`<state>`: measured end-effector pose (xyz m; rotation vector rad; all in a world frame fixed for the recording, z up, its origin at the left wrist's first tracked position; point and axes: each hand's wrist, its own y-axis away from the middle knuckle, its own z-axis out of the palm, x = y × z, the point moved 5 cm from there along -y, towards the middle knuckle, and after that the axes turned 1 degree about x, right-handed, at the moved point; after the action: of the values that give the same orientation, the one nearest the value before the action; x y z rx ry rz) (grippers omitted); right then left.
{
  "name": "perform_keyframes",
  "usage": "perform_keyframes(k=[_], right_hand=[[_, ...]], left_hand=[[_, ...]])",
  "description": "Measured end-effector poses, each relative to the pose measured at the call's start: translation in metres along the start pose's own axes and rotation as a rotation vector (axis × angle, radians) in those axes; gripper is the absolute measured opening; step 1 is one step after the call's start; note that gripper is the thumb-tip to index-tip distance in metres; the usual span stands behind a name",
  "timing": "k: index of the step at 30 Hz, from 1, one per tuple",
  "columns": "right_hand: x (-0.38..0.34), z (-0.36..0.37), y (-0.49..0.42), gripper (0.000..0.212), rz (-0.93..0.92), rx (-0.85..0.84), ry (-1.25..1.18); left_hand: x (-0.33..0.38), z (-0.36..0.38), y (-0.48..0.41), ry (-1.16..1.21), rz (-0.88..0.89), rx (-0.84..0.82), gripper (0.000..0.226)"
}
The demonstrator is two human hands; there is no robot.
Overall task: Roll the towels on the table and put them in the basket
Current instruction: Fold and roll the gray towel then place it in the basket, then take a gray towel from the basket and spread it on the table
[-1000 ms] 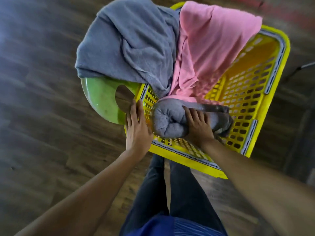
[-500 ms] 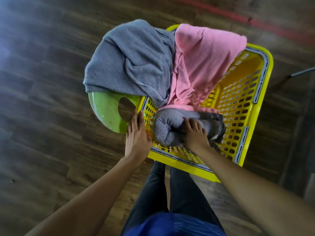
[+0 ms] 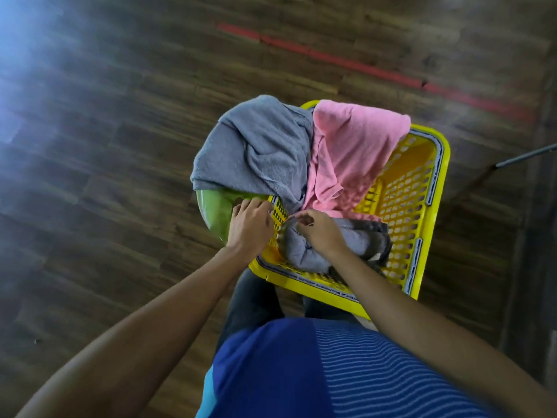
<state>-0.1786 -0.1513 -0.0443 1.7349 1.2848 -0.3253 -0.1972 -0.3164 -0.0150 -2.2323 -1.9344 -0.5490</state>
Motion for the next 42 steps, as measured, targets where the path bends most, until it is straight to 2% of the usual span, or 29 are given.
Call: perform_keyframes(k=[3, 5, 10, 13, 15, 18, 21, 23, 26, 29, 32, 34, 37, 42], right_hand=[[-0.026, 0.006, -0.019, 0.019, 0.024, 0.011, -0.056], [-0.040, 0.012, -0.034, 0.020, 0.060, 0.037, -0.056], [-0.066, 0.024, -0.056, 0.040, 0.115, 0.156, -0.036], [-0.064, 0.041, -0.061, 0.048, 0.195, 0.152, -0.027], [-0.061, 0.054, -0.062, 0.054, 0.231, 0.155, -0.023], [-0.066, 0.062, -0.056, 0.058, 0.249, 0.216, -0.007], [-0.069, 0.059, -0.051, 0.038, 0.247, 0.323, -0.017], [-0.071, 0.055, -0.048, 0.026, 0.232, 0.333, 0.001], [-0.081, 0.043, -0.039, 0.021, 0.162, 0.387, 0.011], [-0.094, 0.028, -0.027, 0.015, 0.127, 0.471, -0.152], [-0.109, 0.005, -0.016, 0.011, 0.064, 0.535, -0.237], [-0.115, -0.009, -0.011, 0.010, 0.026, 0.502, -0.290], [-0.115, -0.019, -0.007, 0.008, -0.018, 0.414, -0.338], [-0.119, -0.046, 0.003, 0.006, -0.084, 0.452, -0.465]], left_hand=[[-0.008, -0.020, -0.033, -0.081, 0.127, 0.066, 0.021], [-0.017, -0.026, -0.061, -0.180, 0.233, 0.053, 0.023], [-0.035, -0.015, -0.111, -0.488, 0.500, -0.250, 0.043], [-0.039, -0.013, -0.120, -0.570, 0.641, -0.303, 0.040], [-0.037, -0.017, -0.120, -0.505, 0.718, -0.336, 0.039], [-0.036, -0.031, -0.119, -0.307, 0.701, -0.349, 0.041], [-0.037, -0.041, -0.118, -0.173, 0.724, -0.326, 0.018], [-0.039, -0.049, -0.117, -0.057, 0.721, -0.360, 0.008], [-0.038, -0.065, -0.118, 0.054, 0.724, -0.346, 0.007], [-0.035, -0.080, -0.124, 0.110, 0.745, -0.306, 0.008], [-0.032, -0.090, -0.128, 0.105, 0.824, -0.335, 0.012], [-0.031, -0.098, -0.132, 0.165, 0.810, -0.336, 0.013], [-0.030, -0.115, -0.146, 0.325, 0.685, -0.288, 0.010], [-0.012, -0.123, -0.147, 0.287, 0.659, -0.303, 0.013]])
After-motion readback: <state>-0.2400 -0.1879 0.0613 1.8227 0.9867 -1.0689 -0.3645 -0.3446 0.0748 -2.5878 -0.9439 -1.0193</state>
